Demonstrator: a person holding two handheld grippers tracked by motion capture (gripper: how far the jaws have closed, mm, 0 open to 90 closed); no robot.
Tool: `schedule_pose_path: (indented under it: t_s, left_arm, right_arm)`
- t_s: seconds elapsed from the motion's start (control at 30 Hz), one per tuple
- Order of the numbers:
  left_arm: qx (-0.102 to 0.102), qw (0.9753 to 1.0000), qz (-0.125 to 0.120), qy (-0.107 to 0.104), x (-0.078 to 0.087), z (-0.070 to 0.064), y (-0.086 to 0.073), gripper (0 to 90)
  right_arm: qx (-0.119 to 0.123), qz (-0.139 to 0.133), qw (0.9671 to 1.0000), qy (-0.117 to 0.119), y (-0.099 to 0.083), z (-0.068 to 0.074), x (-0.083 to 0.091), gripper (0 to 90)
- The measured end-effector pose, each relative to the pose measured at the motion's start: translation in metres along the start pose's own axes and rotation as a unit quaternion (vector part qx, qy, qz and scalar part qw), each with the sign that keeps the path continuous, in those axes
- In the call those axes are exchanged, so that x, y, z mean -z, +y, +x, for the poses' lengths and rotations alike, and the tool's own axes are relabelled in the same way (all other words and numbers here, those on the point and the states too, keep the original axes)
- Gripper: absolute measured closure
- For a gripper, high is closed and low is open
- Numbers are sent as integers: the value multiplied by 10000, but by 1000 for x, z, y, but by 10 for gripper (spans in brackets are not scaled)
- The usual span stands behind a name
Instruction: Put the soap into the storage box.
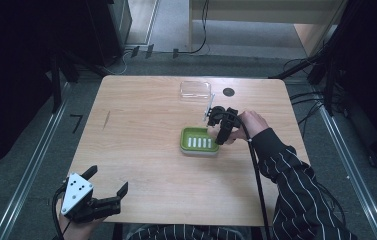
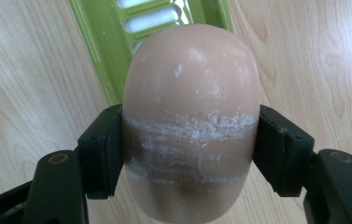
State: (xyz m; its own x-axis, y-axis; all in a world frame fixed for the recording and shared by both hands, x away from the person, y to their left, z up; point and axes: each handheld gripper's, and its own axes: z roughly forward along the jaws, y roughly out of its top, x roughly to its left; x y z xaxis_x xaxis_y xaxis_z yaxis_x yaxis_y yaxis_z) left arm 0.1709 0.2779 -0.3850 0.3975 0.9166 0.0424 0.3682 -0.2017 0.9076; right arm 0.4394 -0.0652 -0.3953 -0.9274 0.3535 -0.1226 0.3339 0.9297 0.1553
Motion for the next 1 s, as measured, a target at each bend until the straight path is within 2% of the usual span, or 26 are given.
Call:
schedule_pose_path:
  t_s: [0.3,1.0]
  left_arm:
    - [-13,10000,1,9,2,0,-1,0]
    - [9,9999,0,122,10,0,-5,0]
  right_arm:
    - [189,-9,9998,39,13,-1,-4,333]
    - [394,-5,9992,115,33,-1,-18,333]
